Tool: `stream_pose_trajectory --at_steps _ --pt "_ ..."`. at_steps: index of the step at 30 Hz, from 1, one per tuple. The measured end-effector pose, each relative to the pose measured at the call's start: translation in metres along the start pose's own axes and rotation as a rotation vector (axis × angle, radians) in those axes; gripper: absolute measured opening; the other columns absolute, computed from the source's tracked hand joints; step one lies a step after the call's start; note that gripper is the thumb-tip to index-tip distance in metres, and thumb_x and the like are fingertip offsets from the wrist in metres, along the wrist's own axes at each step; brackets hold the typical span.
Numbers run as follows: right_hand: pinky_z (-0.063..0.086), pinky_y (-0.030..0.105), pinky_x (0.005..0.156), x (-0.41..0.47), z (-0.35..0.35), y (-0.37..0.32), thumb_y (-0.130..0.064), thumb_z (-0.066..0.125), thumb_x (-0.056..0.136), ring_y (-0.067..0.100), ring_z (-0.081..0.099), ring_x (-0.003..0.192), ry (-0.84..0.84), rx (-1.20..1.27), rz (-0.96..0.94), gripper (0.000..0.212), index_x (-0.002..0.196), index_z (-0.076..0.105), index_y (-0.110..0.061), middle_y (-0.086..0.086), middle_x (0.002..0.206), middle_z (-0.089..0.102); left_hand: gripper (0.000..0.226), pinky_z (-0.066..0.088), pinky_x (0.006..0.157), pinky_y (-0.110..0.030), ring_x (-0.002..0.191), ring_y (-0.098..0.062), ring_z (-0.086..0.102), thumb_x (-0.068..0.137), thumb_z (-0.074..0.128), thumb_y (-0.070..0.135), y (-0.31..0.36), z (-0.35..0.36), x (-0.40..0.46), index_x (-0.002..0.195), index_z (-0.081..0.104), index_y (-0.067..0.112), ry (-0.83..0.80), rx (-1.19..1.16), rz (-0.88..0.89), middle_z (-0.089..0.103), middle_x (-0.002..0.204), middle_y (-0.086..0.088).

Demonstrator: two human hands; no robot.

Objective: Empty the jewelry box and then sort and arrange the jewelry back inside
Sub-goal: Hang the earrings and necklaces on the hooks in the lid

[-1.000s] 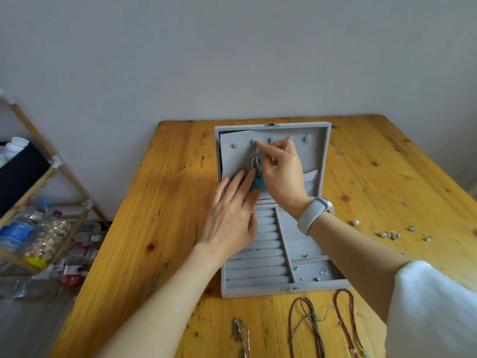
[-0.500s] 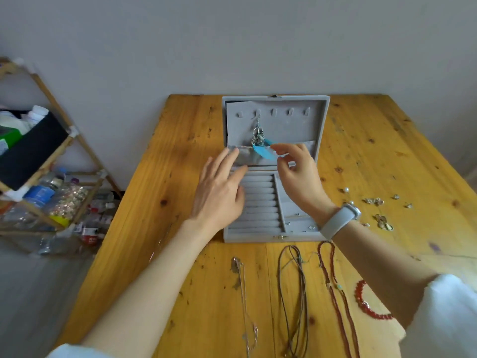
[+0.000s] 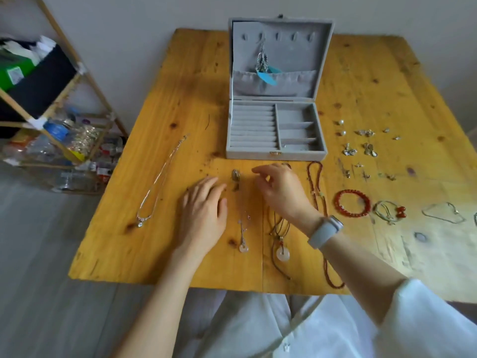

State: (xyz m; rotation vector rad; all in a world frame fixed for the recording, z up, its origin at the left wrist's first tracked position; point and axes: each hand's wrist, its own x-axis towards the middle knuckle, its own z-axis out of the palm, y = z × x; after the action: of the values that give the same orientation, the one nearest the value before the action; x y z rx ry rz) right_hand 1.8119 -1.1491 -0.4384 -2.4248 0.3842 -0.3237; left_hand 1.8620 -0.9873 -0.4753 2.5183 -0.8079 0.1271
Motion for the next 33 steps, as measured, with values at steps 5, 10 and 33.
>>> stream_pose_trajectory --at_steps 5,10,33 --pt "0.039 0.041 0.089 0.027 0.023 -0.013 -0.026 0.049 0.091 0.029 0.046 0.108 -0.081 -0.295 0.009 0.029 0.116 0.060 -0.016 0.010 0.113 0.056 0.041 0.037 0.090 -0.039 0.114 -0.024 0.050 0.084 0.034 0.030 0.000 0.003 0.004 0.112 0.060 0.016 0.007 0.078 -0.002 0.056 0.123 -0.003" --pt "0.035 0.035 0.082 0.027 0.033 -0.017 -0.013 0.047 0.090 0.028 0.047 0.099 -0.028 -0.275 0.025 0.016 0.101 0.059 -0.008 0.011 0.106 0.057 0.041 0.034 0.088 -0.037 0.111 -0.023 0.051 0.081 0.034 0.031 -0.002 0.006 0.003 0.110 0.061 0.017 0.026 0.070 0.001 0.057 0.121 -0.001" --pt "0.044 0.023 0.059 0.078 -0.139 -0.071 -0.004 0.048 0.090 0.009 0.048 0.054 0.034 0.226 -0.188 0.016 0.077 0.051 -0.013 -0.002 0.062 0.052 0.047 0.028 0.101 -0.022 0.126 -0.003 0.035 0.091 0.054 0.016 0.090 -0.052 0.096 0.134 0.039 0.026 -0.331 -0.895 0.093 0.040 0.140 0.008"
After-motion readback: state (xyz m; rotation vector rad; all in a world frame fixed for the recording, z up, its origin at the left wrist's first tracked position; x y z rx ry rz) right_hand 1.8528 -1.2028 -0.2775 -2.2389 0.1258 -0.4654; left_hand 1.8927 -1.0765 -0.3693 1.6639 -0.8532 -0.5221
